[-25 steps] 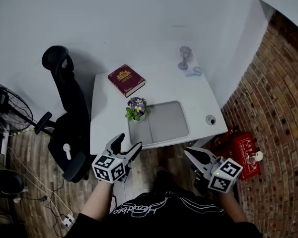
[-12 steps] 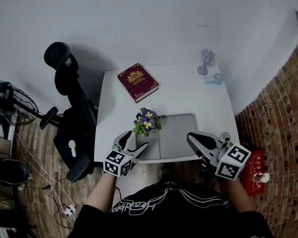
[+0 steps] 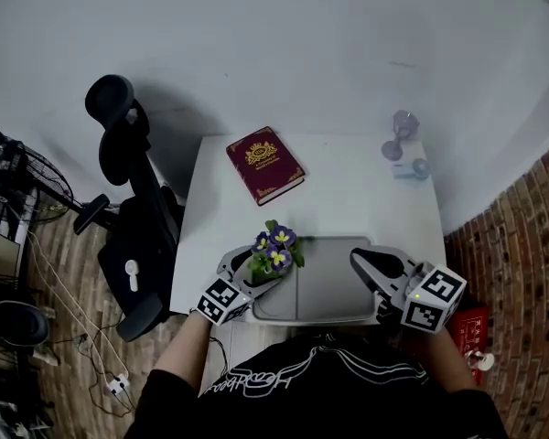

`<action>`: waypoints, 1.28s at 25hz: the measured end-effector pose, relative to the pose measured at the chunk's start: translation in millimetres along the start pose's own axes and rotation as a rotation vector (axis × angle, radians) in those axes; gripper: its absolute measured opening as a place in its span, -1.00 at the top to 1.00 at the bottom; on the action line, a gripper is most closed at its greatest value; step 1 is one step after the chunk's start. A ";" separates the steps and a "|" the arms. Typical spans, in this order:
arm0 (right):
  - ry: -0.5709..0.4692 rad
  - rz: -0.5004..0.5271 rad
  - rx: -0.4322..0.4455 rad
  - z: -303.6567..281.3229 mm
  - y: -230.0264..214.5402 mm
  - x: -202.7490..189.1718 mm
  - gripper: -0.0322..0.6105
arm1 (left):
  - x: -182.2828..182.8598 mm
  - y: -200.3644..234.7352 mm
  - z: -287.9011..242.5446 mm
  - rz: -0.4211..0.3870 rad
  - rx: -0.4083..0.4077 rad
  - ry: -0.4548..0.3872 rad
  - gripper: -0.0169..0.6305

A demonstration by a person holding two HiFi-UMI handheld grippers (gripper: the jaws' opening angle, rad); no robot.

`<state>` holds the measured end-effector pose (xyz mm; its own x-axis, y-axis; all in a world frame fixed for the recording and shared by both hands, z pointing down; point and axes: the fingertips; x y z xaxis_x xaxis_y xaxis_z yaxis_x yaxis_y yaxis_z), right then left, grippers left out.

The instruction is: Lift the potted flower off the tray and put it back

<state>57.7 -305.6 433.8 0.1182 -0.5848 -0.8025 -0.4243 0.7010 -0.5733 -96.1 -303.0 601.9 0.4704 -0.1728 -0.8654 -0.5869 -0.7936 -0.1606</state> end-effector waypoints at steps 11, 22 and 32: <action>0.051 -0.037 -0.017 -11.6 -26.9 -6.4 0.93 | -1.1 4.9 -15.4 -0.029 -0.101 -0.006 -0.20; 0.074 -0.057 -0.040 -21.0 -30.4 -16.6 0.92 | 1.2 4.5 -15.2 -0.060 -0.086 -0.009 -0.15; 0.011 -0.069 -0.044 -14.7 -1.2 -18.7 0.90 | 31.8 7.1 9.3 0.092 -0.013 -0.050 -0.15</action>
<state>42.8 -301.5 451.9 0.1384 -0.6356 -0.7595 -0.4550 0.6404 -0.6188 -91.4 -308.8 568.8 0.3813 -0.2159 -0.8989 -0.6173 -0.7833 -0.0737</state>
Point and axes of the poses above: the fingertips, and each gripper's own axes: z backward along the fingers, y to its left, x out of its top, and after that the axes turned 12 degrees about -z, right-handed
